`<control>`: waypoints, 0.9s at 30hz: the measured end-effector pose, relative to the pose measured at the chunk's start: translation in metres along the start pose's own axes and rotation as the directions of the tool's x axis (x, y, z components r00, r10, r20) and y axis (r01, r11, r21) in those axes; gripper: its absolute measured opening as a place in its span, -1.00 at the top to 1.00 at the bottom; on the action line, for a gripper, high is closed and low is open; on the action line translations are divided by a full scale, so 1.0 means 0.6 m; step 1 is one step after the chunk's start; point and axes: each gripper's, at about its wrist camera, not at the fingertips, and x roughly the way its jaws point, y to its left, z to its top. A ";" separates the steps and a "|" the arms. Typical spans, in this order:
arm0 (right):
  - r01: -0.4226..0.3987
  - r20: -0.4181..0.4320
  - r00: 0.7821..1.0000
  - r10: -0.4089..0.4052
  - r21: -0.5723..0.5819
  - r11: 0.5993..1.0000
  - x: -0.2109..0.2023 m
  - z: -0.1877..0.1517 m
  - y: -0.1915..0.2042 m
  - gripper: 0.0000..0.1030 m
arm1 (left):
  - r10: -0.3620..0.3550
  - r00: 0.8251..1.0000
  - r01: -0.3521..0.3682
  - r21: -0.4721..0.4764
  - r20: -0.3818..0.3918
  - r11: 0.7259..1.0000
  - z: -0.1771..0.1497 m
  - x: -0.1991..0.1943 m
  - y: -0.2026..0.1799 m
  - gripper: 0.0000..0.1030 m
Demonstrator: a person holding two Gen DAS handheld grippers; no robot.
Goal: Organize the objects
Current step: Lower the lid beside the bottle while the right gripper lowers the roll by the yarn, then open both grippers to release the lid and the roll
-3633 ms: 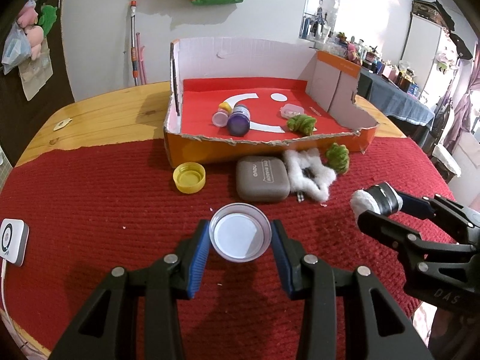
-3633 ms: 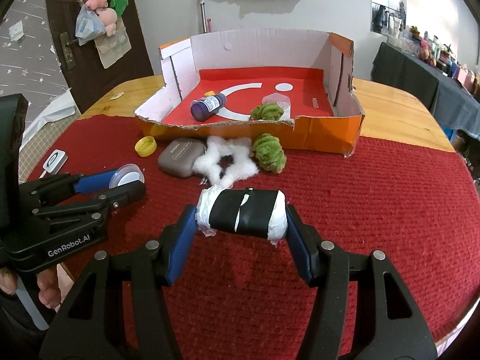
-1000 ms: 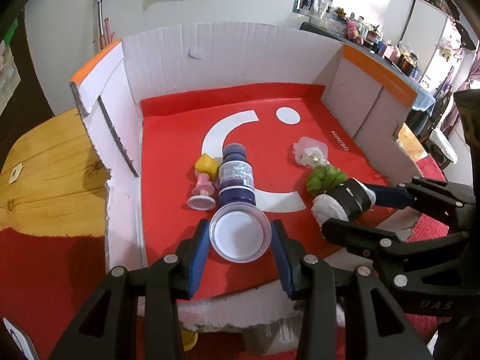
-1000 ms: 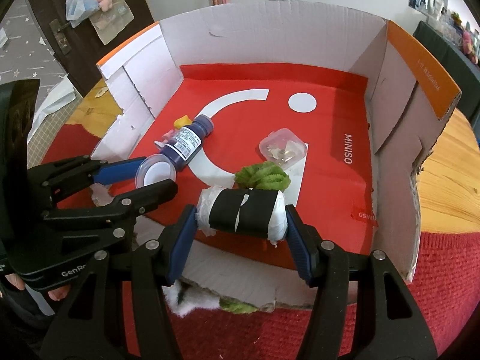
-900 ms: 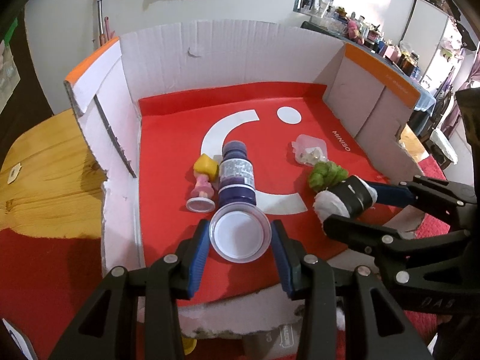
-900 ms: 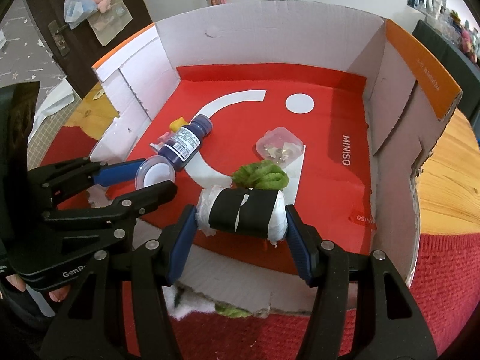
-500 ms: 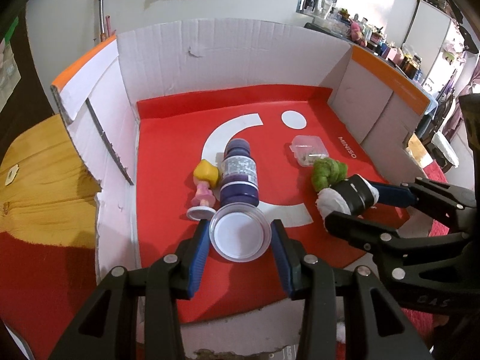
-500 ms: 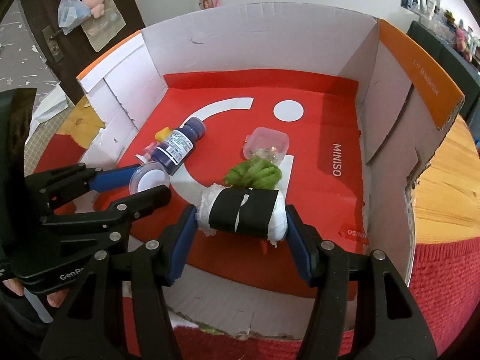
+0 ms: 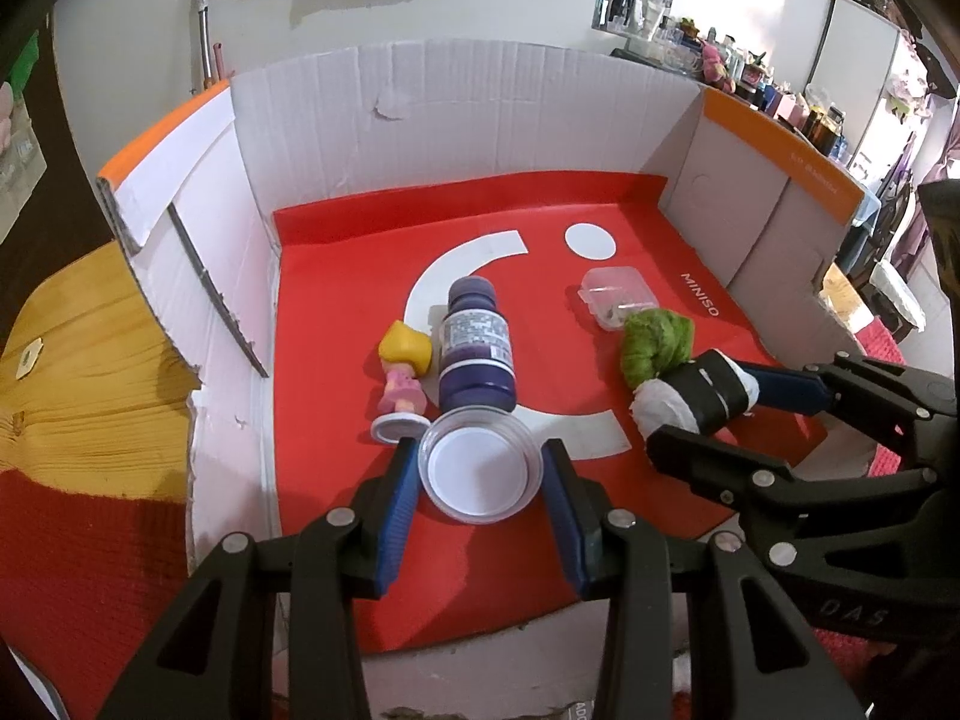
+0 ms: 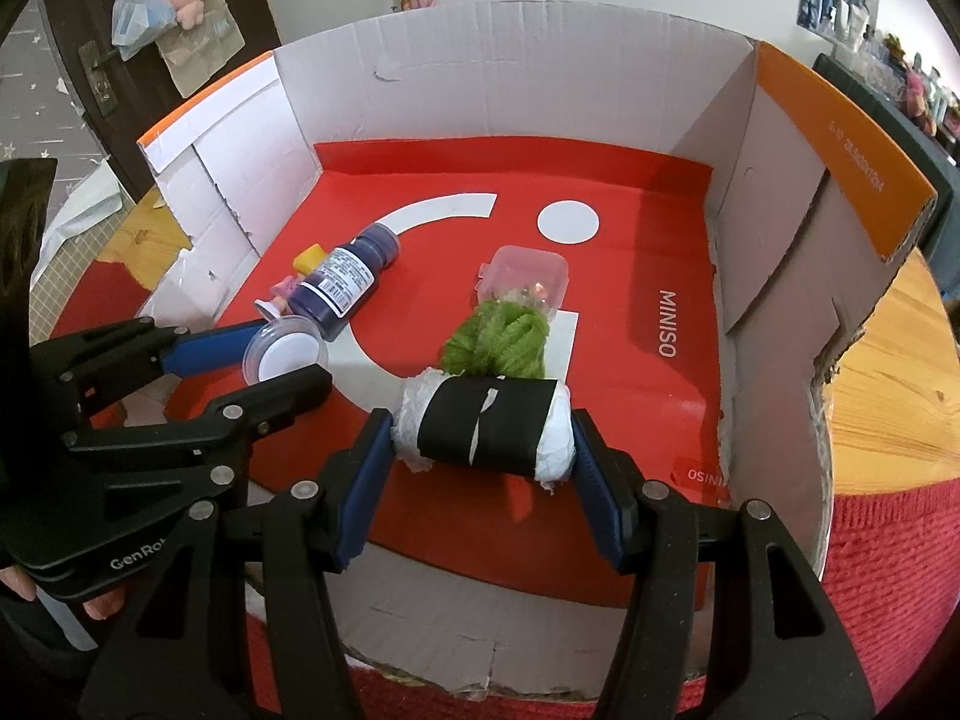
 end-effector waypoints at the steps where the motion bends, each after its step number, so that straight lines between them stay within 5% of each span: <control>1: -0.002 0.001 1.000 0.002 0.001 1.000 0.001 0.000 -0.001 -0.10 | 0.000 1.000 0.000 0.000 0.000 1.000 0.000 0.000 0.000 0.17; 27: -0.024 0.013 1.000 0.024 0.012 1.000 -0.009 -0.001 -0.006 -0.18 | 0.010 1.000 -0.010 -0.001 0.010 1.000 -0.001 -0.006 0.000 0.06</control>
